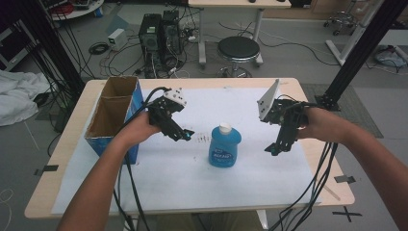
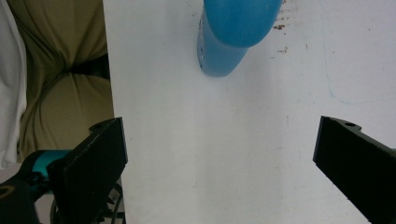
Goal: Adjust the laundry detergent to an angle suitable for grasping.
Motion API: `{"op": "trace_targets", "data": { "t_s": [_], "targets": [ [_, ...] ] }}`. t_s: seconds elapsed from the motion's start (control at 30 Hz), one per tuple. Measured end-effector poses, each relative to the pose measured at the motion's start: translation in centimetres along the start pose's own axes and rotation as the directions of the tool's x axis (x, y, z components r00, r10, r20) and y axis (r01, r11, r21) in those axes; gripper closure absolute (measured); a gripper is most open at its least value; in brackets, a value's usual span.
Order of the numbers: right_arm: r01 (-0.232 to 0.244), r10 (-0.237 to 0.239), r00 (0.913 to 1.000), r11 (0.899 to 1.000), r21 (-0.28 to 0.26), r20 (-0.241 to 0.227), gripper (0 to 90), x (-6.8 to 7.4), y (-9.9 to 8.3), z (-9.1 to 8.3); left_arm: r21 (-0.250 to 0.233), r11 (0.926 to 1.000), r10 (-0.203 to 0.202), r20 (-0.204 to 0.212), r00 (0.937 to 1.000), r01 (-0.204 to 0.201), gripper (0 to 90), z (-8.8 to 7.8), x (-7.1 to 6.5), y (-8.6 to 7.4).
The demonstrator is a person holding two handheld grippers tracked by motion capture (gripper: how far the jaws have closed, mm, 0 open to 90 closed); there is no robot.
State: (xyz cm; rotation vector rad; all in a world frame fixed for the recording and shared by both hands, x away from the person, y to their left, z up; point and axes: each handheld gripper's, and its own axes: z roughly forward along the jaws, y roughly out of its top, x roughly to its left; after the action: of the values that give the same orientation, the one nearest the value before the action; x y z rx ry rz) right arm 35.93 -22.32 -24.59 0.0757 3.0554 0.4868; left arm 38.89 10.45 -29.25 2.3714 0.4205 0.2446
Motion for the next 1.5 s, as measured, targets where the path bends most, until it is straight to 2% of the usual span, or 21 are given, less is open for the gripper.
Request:
{"op": "trace_targets", "data": {
  "t_s": [0.07,0.17,0.2,0.27,0.37,0.43,0.57,0.73,0.83,0.87,1.0,1.2,1.3,1.4,1.5],
  "targets": [
    [-0.004,0.004,1.0000,1.000,0.000,0.001,1.9,0.0,0.0,0.0,0.023,0.9997,0.003,-0.001,1.0000,-0.003,1.6,-0.1,0.0,0.0],
    [-0.004,0.004,1.0000,1.000,-0.002,0.001,1.9,0.0,0.0,0.0,0.094,0.9956,0.010,-0.036,0.9993,-0.006,1.7,-0.3,0.1,0.3],
    [-0.006,0.006,1.0000,1.000,-0.001,0.001,1.9,-0.1,0.0,0.0,0.113,0.9935,0.002,-0.028,0.9996,0.001,1.6,-0.3,0.3,0.3],
    [-0.004,0.004,1.0000,1.000,-0.002,0.000,1.9,-0.2,0.0,0.0,0.167,0.9856,-0.024,-0.013,0.9996,0.026,1.7,-0.3,0.6,0.5],
    [-0.006,0.006,1.0000,1.000,-0.006,0.000,1.9,-0.3,0.0,0.1,0.227,0.9717,-0.058,-0.040,0.9975,0.066,1.7,-0.4,1.1,0.7],
    [-0.007,0.007,1.0000,1.000,-0.006,-0.001,1.9,-0.4,0.1,0.1,0.246,0.9683,-0.036,-0.030,0.9989,0.043,1.7,-0.7,1.3,0.9],
    [-0.006,0.005,1.0000,1.000,-0.007,-0.005,1.9,-0.8,0.2,0.2,0.265,0.9640,0.016,0.013,0.9998,-0.019,1.7,-1.0,1.7,1.3],
    [-0.010,0.010,0.9999,1.000,0.000,-0.003,1.9,-1.4,0.5,0.2,0.271,0.9612,0.041,0.037,0.9985,-0.050,1.7,-0.7,2.0,1.6],
    [-0.002,0.002,1.0000,1.000,0.008,0.001,1.9,-1.8,0.7,0.2,0.291,0.9542,0.059,0.041,0.9974,-0.069,1.7,-0.6,2.3,1.6],
    [0.006,-0.006,1.0000,1.000,0.011,0.000,1.9,-1.9,0.8,0.2,0.294,0.9536,0.055,0.041,0.9977,-0.064,1.7,-0.6,2.4,1.5],
    [0.012,-0.012,0.9999,1.000,0.011,-0.002,1.9,-2.5,1.2,0.1,0.283,0.9570,0.053,0.046,0.9975,-0.064,1.7,-0.8,3.0,1.2],
    [0.014,-0.014,0.9998,1.000,0.027,-0.011,1.9,-3.1,1.3,0.4,0.262,0.9609,0.078,0.052,0.9956,-0.089,1.7,-0.7,3.5,1.0],
    [0.007,-0.006,0.9999,0.999,0.031,-0.013,1.9,-3.4,1.3,0.5,0.265,0.9600,0.079,0.060,0.9951,-0.092,1.7,-0.5,3.7,1.1],
    [0.005,-0.004,0.9999,1.000,0.030,-0.016,1.9,-3.7,1.2,0.6,0.269,0.9566,0.099,0.061,0.9932,-0.112,1.7,-0.4,3.7,1.1],
    [0.010,-0.009,0.9998,1.000,0.028,-0.017,1.9,-3.8,1.2,0.6,0.265,0.9575,0.099,0.063,0.9931,-0.113,1.7,-0.4,3.6,1.1]
  ]
}}
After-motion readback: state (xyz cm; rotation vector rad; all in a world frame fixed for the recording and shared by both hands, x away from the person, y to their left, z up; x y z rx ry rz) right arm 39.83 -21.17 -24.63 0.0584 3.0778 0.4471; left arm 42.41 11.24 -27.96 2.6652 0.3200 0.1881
